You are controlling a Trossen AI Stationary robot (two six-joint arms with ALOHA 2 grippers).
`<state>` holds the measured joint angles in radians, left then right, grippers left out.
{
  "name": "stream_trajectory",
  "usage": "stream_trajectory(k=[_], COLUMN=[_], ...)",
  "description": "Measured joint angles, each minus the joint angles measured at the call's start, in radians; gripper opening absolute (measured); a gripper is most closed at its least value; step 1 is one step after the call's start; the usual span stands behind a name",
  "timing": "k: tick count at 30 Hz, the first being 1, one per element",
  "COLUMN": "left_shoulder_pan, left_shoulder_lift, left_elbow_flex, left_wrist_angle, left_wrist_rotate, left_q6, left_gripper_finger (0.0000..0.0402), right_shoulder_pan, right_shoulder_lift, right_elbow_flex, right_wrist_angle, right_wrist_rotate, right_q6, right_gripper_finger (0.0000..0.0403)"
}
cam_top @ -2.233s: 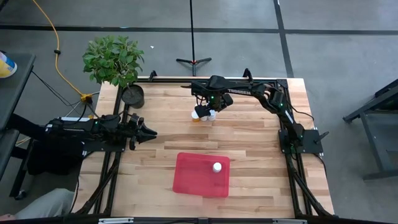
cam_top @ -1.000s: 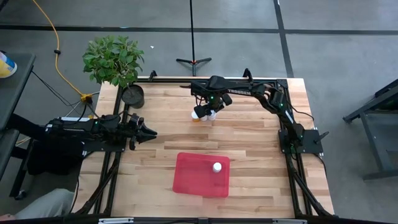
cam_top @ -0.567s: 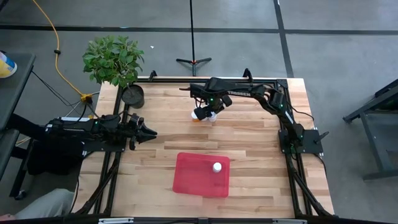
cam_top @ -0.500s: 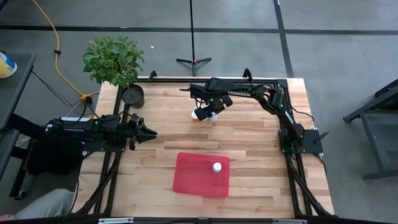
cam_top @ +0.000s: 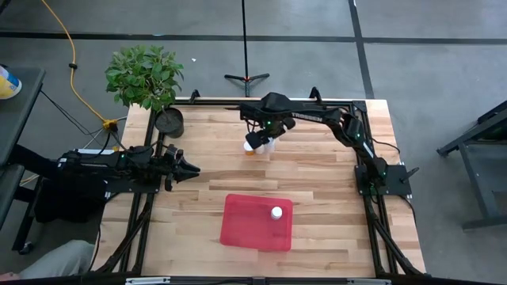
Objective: Pick and place pill bottles into a basket
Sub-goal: Put the white pill bottle into the red bin
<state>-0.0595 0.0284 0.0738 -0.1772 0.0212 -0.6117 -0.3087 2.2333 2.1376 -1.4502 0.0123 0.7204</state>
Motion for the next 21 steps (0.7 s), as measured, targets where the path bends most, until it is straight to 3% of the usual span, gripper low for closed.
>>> stream_trajectory(k=[8,12,17,21], left_shoulder_pan=[0.0,0.0,0.0,0.0], left_shoulder_lift=[0.0,0.0,0.0,0.0], left_elbow_flex=[0.0,0.0,0.0,0.0], left_wrist_angle=[0.0,-0.001,-0.001,0.0], left_wrist_rotate=[0.009,0.009,0.009,0.009], left_q6=[0.0,0.0,0.0,0.0], left_gripper_finger=[0.0145,0.0145,0.0145,0.0145], right_shoulder_pan=[0.026,0.031,0.051,0.076], right_shoulder_lift=[-0.001,-0.075,-0.093,-0.121], right_elbow_flex=[0.222,0.169,0.217,0.207], right_wrist_angle=[-0.068,0.0,0.007,0.116], right_wrist_rotate=[0.072,0.071,0.147,0.136], right_q6=[-0.008,0.007,0.005,-0.005], right_gripper_finger=[0.0141,0.0141,0.0141,0.0141])
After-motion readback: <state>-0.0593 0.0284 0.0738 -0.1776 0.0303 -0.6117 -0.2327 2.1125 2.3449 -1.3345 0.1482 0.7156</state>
